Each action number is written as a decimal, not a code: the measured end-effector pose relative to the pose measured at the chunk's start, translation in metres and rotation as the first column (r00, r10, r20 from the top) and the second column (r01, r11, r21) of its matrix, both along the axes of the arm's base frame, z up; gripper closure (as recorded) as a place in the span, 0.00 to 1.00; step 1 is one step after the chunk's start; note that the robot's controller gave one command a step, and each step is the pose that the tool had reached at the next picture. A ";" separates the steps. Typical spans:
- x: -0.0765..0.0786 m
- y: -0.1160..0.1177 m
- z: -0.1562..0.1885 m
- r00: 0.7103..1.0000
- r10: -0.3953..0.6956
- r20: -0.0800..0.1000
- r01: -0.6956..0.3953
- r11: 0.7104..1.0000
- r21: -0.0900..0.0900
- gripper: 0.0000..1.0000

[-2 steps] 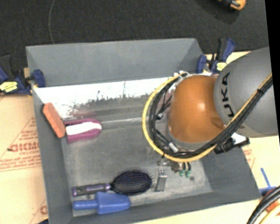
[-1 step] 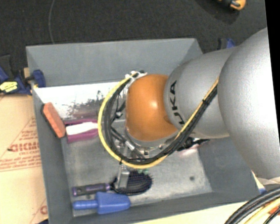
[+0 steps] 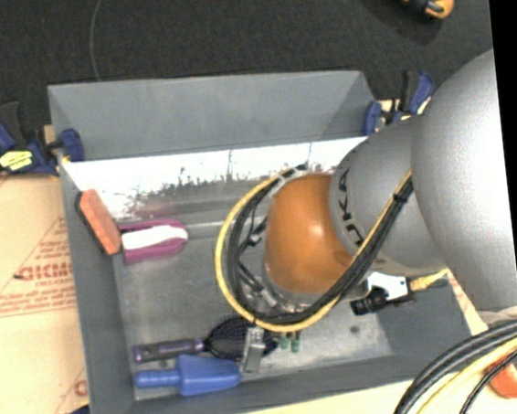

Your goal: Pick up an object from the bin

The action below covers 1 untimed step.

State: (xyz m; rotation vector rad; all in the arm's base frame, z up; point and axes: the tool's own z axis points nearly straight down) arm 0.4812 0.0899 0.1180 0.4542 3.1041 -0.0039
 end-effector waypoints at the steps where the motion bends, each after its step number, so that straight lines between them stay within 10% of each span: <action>1: 0.009 0.023 -0.003 1.000 0.015 0.006 -0.015 1.000 0.000 0.00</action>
Offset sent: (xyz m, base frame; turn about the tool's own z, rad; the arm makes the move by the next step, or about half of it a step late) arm 0.0310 0.0589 0.0604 0.1555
